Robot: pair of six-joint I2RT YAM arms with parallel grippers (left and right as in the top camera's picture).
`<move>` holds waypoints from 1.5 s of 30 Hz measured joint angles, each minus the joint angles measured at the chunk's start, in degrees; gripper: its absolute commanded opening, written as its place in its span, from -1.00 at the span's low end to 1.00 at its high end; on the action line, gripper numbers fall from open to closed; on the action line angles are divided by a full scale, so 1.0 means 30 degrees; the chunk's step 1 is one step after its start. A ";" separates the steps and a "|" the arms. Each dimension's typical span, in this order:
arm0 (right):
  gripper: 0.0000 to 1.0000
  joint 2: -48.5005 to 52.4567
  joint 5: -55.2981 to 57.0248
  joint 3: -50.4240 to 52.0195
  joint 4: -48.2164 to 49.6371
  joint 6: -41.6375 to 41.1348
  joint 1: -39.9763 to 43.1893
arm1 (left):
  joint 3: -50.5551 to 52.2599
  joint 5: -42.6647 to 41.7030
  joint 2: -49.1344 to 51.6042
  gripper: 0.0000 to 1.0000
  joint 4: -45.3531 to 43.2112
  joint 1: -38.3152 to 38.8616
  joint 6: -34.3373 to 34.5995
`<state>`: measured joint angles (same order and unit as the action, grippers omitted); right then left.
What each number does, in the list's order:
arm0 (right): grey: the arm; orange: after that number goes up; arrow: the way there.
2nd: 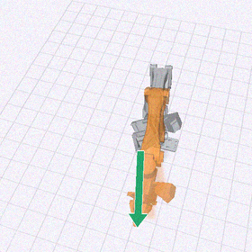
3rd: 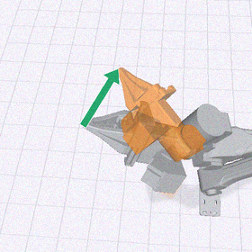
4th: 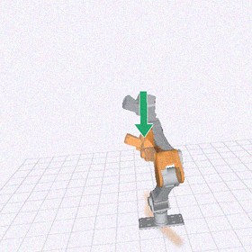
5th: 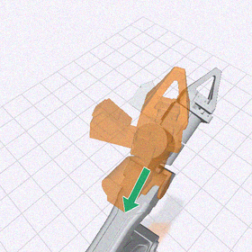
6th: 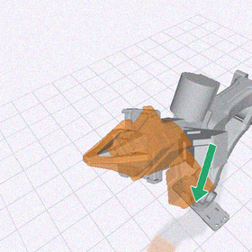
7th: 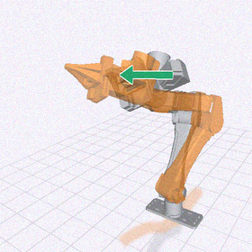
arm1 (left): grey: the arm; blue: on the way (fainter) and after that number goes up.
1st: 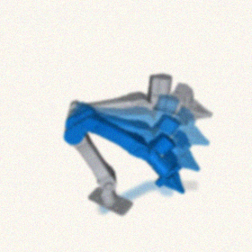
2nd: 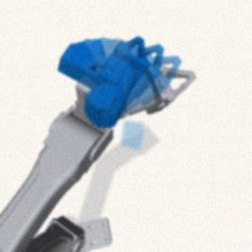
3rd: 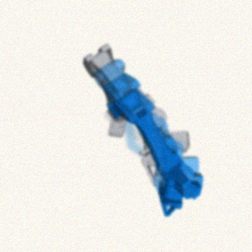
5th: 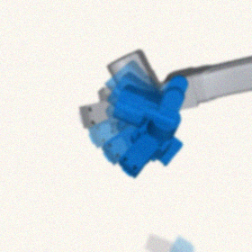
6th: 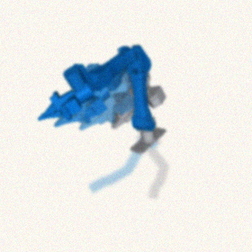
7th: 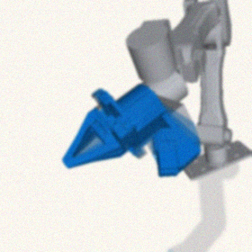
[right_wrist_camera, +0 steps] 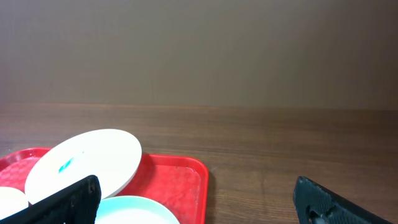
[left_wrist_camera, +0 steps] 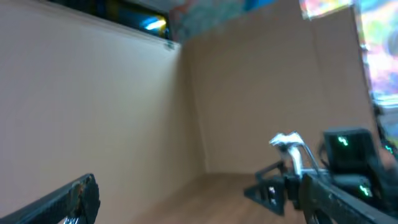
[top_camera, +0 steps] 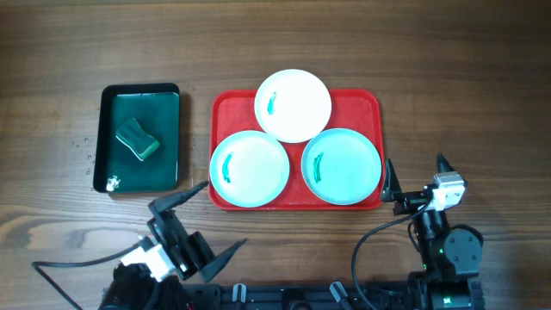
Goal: Clean dirty plates on tray and stack at the side
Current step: 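Reach the left gripper into the green tray and grasp the sponge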
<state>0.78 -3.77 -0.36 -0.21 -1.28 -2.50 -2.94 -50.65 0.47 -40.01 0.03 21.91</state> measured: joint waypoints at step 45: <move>0.99 -0.0051 0.0000 0.0000 0.0022 0.0000 0.0000 | -2.5084 1.8476 3.8723 -0.92 3.0148 -0.4146 0.4277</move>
<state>0.62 -3.77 -0.36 -0.14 -1.28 -2.50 -78.19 4.78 116.64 50.43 -12.40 34.74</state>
